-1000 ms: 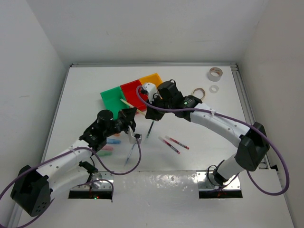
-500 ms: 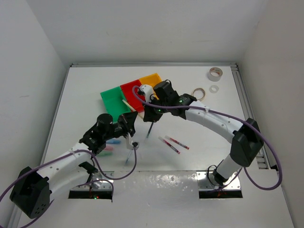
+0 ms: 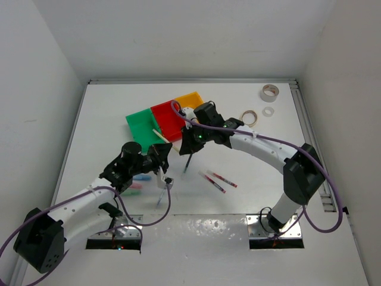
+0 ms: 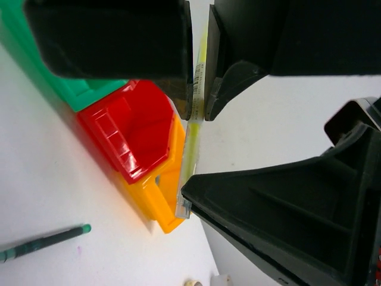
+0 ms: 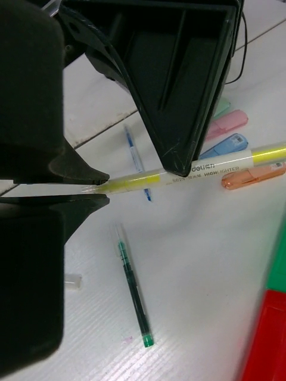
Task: Sort the stationery into containers
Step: Close the pen cap on the pen.
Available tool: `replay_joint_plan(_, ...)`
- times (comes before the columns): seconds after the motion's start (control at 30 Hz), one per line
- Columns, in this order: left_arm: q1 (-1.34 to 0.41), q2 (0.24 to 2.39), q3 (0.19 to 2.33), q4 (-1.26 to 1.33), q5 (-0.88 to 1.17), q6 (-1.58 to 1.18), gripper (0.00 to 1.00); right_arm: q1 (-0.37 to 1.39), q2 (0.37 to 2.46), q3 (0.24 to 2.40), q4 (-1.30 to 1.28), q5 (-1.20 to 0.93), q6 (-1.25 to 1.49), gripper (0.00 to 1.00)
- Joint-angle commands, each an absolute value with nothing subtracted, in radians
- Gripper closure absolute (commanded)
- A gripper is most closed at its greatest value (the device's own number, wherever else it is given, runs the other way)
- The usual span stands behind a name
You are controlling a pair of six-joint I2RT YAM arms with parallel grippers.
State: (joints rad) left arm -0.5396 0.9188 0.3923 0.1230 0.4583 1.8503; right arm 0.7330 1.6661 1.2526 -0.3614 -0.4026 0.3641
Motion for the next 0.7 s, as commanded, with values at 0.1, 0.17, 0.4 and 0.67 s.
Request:
replay_joint_plan(0.1,-0.565,0.948,0.414,0.169,0.697,1.674,1.0,0.716,1.664,1.281,-0.093,-0.402,0.417,1.0)
replay_joint_plan(0.17,-0.554,0.965,0.425,0.167,0.683,1.649,1.0,0.713,1.652,1.275,-0.098,-0.42,0.414,1.0)
replay_joint_plan(0.4,-0.502,0.986,0.434,0.14,0.652,1.669,1.0,0.686,1.612,1.318,-0.225,-0.44,0.354,0.75)
replay_joint_plan(0.67,-0.499,0.985,0.428,0.115,0.644,1.635,1.0,0.595,1.537,1.388,-0.291,-0.5,0.348,0.49)
